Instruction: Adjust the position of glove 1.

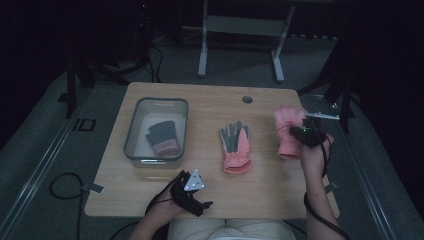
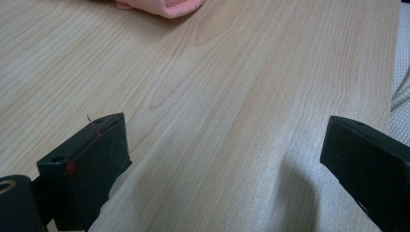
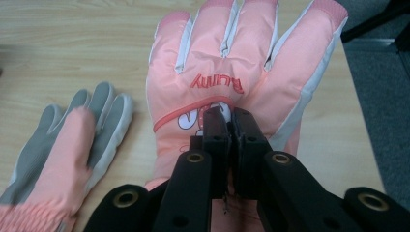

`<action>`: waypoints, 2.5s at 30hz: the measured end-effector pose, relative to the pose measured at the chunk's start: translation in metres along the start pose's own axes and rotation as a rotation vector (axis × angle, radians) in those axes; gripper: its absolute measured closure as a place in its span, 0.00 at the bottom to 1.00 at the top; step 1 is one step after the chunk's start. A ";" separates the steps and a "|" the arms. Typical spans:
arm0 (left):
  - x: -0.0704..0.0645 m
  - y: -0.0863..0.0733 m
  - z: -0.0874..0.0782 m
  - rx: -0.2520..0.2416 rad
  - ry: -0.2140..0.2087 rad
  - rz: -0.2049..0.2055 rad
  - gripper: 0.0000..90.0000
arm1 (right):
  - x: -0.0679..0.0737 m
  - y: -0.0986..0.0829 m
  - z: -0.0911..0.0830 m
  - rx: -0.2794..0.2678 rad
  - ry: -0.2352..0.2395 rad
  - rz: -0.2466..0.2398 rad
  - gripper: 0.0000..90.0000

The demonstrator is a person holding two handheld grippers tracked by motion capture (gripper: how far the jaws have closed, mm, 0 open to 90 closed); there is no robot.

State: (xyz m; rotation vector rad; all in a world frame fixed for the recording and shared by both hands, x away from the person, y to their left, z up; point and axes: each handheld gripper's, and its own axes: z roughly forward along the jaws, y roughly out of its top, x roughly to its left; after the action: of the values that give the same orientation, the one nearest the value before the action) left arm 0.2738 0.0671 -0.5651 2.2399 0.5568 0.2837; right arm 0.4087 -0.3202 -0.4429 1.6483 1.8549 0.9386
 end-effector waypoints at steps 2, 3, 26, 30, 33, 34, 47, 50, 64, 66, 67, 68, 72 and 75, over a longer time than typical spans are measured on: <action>0.000 0.000 0.000 0.000 0.000 0.000 0.03 | 0.001 -0.004 -0.002 0.003 -0.004 0.005 0.96; 0.000 0.000 0.000 0.000 0.000 0.000 0.03 | 0.003 -0.009 -0.002 0.007 -0.016 0.001 0.96; 0.001 -0.001 0.001 0.010 0.004 0.012 0.03 | 0.006 -0.056 0.062 0.141 -0.007 0.081 0.92; 0.001 -0.001 0.001 0.009 0.002 0.010 0.03 | 0.004 -0.049 0.056 0.150 0.007 0.051 0.86; 0.001 -0.001 0.001 0.010 0.003 0.011 0.03 | 0.001 -0.041 0.046 0.128 0.022 -0.043 0.82; 0.001 -0.001 0.001 0.009 0.001 0.009 0.03 | -0.001 -0.038 0.043 0.117 0.042 -0.090 0.81; 0.001 0.000 0.002 0.014 0.003 0.010 0.03 | -0.008 -0.020 0.043 0.207 0.137 -0.331 0.79; 0.001 0.000 0.001 0.011 0.003 0.009 0.03 | -0.008 -0.025 0.051 0.223 0.132 -0.317 0.74; 0.001 0.000 0.001 0.005 0.000 0.006 0.03 | -0.003 -0.043 0.058 0.202 0.088 -0.278 0.97; 0.002 0.000 0.001 0.006 -0.002 0.006 0.03 | -0.001 -0.036 0.050 0.186 0.067 -0.265 0.97; 0.002 0.000 0.001 0.007 0.000 0.007 0.03 | 0.001 -0.032 0.045 0.178 0.061 -0.272 0.97; 0.002 0.000 0.001 0.007 0.000 0.007 0.03 | 0.001 -0.032 0.045 0.178 0.061 -0.272 0.97; 0.001 0.000 0.001 0.007 0.002 0.006 0.03 | 0.017 -0.006 0.017 0.105 0.081 -0.242 0.97; 0.002 0.000 0.001 0.006 0.001 0.006 0.03 | 0.033 0.007 0.004 0.072 0.091 -0.241 0.97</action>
State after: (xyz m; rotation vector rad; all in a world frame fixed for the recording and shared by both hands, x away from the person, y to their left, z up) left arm 0.2757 0.0671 -0.5661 2.2478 0.5525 0.2858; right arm 0.4108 -0.2869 -0.4374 1.4014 2.1148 0.8646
